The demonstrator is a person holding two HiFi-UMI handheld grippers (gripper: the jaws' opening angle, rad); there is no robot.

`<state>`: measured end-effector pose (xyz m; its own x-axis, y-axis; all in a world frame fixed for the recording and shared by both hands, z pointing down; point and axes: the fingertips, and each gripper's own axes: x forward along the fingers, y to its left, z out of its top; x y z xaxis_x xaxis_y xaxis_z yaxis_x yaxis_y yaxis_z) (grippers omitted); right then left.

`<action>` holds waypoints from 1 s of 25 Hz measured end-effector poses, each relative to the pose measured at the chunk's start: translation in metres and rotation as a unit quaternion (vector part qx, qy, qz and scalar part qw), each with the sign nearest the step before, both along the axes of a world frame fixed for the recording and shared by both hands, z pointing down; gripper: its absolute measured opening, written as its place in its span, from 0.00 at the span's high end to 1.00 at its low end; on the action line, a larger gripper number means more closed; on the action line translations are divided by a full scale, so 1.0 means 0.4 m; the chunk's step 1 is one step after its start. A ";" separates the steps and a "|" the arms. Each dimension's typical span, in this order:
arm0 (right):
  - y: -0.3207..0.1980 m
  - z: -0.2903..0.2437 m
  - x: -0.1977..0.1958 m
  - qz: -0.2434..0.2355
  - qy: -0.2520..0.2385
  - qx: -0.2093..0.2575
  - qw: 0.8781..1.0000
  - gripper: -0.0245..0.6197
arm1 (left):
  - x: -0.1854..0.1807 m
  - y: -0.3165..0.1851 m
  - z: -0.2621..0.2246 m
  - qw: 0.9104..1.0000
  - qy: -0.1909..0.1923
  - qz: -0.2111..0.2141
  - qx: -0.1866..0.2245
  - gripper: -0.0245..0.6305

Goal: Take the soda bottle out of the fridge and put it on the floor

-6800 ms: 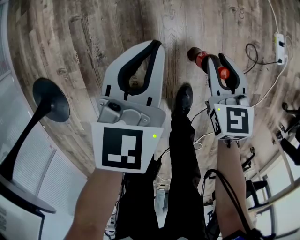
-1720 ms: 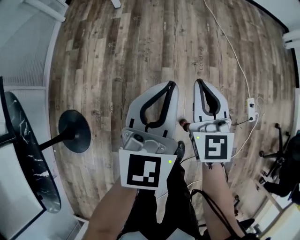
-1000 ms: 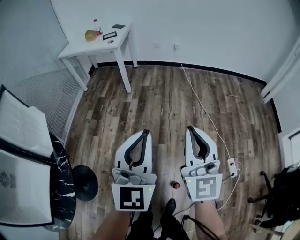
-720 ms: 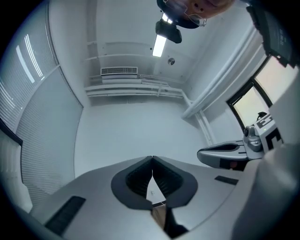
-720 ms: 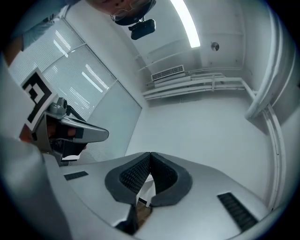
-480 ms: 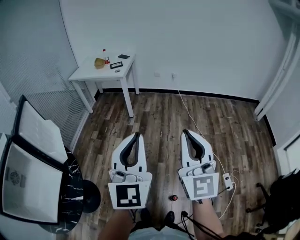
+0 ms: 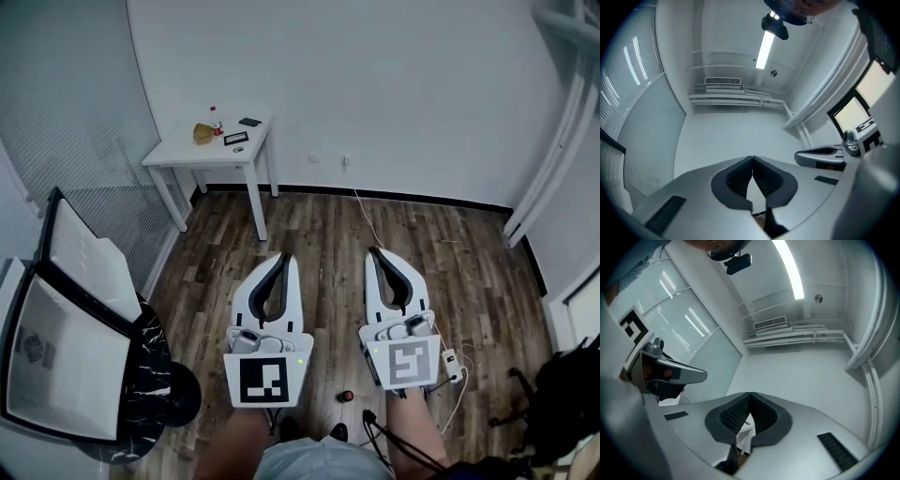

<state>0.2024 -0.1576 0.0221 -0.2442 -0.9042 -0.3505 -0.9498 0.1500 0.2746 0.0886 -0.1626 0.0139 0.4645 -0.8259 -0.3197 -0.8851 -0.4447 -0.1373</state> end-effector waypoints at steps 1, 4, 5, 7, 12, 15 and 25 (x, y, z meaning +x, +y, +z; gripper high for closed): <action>0.004 -0.003 -0.002 0.001 0.000 0.003 1.000 0.94 | -0.003 0.003 -0.005 1.000 0.004 0.002 0.001 0.94; 0.009 -0.012 -0.007 0.003 0.002 0.007 1.000 0.94 | -0.005 0.010 -0.022 1.000 0.002 0.003 0.011 0.94; 0.009 -0.016 -0.009 0.004 0.004 0.008 1.000 0.94 | -0.004 0.011 -0.026 1.000 -0.001 0.004 0.014 0.94; 0.007 -0.025 -0.014 0.004 0.004 0.012 1.000 0.94 | -0.004 0.011 -0.032 1.000 -0.006 0.006 0.016 0.94; 0.004 -0.038 -0.024 0.002 0.003 0.021 1.000 0.94 | -0.006 0.010 -0.045 1.000 -0.007 0.010 0.028 0.94; 0.003 -0.043 -0.035 0.000 0.007 0.026 1.000 0.94 | -0.012 0.009 -0.048 0.999 -0.013 0.011 0.032 0.94; 0.007 -0.041 -0.058 -0.010 0.012 0.012 1.000 0.94 | -0.015 0.012 -0.055 0.999 -0.016 0.013 0.038 0.94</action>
<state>0.1792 -0.1547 0.0059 -0.2710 -0.8904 -0.3657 -0.9398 0.1627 0.3004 0.0828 -0.1579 -0.0082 0.4973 -0.7866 -0.3660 -0.8675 -0.4551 -0.2007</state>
